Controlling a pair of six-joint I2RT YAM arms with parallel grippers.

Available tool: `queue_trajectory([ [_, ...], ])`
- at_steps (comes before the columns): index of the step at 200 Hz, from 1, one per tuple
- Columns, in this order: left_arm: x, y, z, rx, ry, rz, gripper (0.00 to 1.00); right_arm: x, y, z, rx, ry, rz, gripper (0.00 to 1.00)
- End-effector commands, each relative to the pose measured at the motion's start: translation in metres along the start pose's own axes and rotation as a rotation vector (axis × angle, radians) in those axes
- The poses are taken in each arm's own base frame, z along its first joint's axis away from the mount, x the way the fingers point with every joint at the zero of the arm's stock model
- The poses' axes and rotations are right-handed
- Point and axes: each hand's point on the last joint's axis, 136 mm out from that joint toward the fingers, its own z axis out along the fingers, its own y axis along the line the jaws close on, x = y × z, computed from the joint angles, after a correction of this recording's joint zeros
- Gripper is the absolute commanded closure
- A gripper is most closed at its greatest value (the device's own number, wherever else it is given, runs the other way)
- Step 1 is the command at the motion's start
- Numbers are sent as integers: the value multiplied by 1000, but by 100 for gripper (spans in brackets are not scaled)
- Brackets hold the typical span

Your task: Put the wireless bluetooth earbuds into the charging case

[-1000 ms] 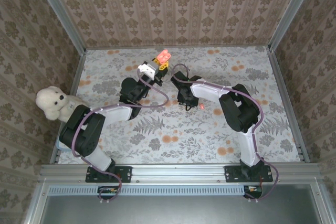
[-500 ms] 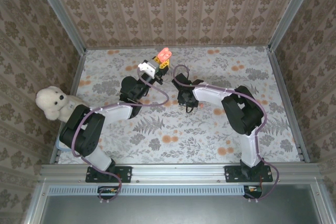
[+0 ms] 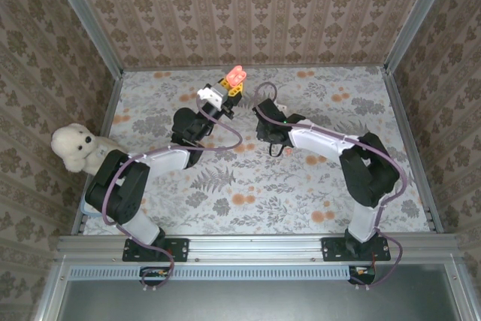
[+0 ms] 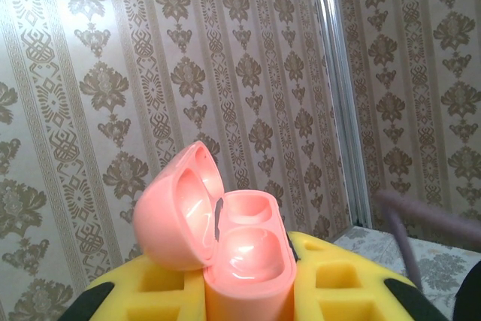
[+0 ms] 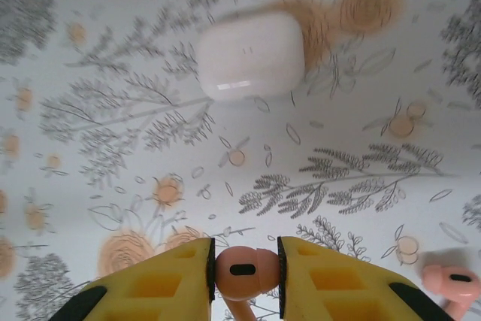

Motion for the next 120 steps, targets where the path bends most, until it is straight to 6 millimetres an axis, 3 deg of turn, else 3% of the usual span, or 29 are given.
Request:
queue_trajectory([
  [1,-36,-2,7,21,-101,7,100,-38,3,-30,-38,-145,6,73],
  [57,-41,-4,10,34,-116,13,100,-93,14,-99,-170,-355,38,72],
  [105,-45,-8,11,57,-125,12,100,-126,25,-159,-304,-522,50,71],
  [108,-44,-9,11,60,-124,12,100,-131,25,-174,-331,-551,59,71],
  [120,-46,-11,12,71,-129,15,100,-138,27,-192,-375,-595,60,71],
])
